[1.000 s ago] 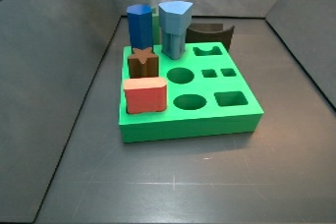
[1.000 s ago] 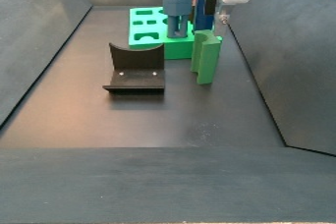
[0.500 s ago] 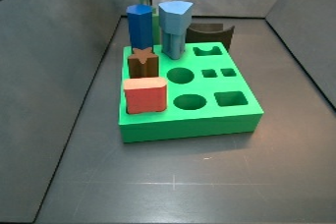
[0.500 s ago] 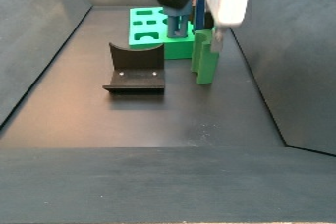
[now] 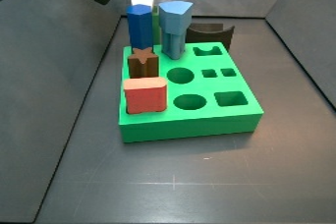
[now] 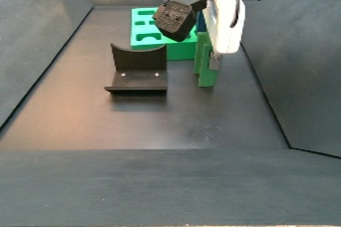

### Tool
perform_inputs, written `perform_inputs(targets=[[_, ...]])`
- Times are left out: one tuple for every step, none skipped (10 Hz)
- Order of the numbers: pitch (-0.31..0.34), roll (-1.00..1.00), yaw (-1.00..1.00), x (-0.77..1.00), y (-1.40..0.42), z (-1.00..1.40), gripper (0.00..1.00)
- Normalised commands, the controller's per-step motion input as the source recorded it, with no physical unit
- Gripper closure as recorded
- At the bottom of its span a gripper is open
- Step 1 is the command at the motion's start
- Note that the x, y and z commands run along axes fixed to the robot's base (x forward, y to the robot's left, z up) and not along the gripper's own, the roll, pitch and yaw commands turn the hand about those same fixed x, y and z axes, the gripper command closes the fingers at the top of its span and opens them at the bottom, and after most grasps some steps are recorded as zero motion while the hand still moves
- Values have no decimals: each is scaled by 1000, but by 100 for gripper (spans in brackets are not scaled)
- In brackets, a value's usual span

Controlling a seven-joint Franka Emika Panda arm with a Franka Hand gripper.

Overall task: Pick up the arch object. Move up. Rotate the arch object. Move to above the board. Insert the arch object.
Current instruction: Move to above the board.

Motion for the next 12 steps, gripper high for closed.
perform_inputs(targets=[[-153, 128, -30, -152, 74, 1000, 100], [-144, 126, -30, -156, 73, 1000, 100], [-114, 115, -31, -156, 69, 1000, 100], [-72, 98, -31, -144, 67, 1000, 100], [-4, 76, -30, -134, 66, 1000, 100], [27, 61, -30, -127, 64, 1000, 100], [44, 47, -32, -122, 62, 1000, 100], [43, 34, -35, -117, 61, 1000, 100], [34, 25, -36, -114, 61, 1000, 100], [31, 15, -38, -112, 61, 1000, 100], [30, 2, -42, -107, 61, 1000, 100], [31, -7, -45, -101, 63, 1000, 100]])
